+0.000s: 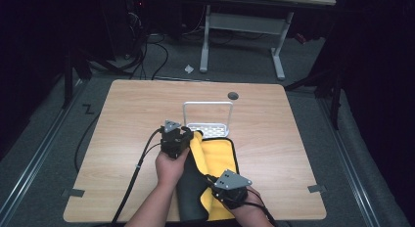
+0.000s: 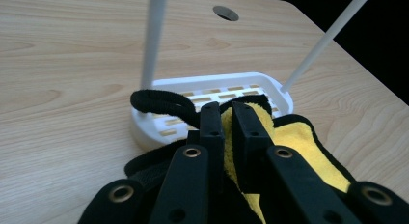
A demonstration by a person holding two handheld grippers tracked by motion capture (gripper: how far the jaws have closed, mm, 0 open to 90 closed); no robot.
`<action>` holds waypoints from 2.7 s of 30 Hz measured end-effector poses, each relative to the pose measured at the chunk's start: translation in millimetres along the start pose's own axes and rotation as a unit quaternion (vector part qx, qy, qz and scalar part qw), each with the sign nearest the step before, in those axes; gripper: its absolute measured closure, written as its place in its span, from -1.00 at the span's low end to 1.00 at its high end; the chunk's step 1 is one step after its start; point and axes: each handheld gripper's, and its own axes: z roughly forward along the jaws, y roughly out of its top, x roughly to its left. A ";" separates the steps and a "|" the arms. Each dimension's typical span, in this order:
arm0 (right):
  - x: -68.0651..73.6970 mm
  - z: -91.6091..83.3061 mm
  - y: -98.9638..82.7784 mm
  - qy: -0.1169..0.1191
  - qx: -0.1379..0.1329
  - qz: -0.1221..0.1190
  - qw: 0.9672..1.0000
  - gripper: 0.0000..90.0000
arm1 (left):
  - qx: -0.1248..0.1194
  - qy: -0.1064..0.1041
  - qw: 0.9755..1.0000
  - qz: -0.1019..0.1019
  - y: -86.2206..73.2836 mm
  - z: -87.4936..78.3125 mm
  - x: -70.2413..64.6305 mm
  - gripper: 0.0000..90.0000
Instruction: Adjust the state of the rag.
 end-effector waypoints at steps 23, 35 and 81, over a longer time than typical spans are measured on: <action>-30.7 -22.4 -38.6 -0.030 0.035 0.065 0.997 0.83 | 0.023 -0.019 0.999 0.027 -2.1 31.0 -31.2 0.79; -35.0 -24.7 -40.6 -0.059 0.026 0.068 0.996 0.42 | 0.013 -0.075 0.996 0.039 2.1 32.2 -46.1 0.09; -123.1 37.4 -35.3 -0.146 0.068 0.147 0.976 0.64 | 0.051 0.028 0.997 0.056 -23.3 6.7 25.6 0.86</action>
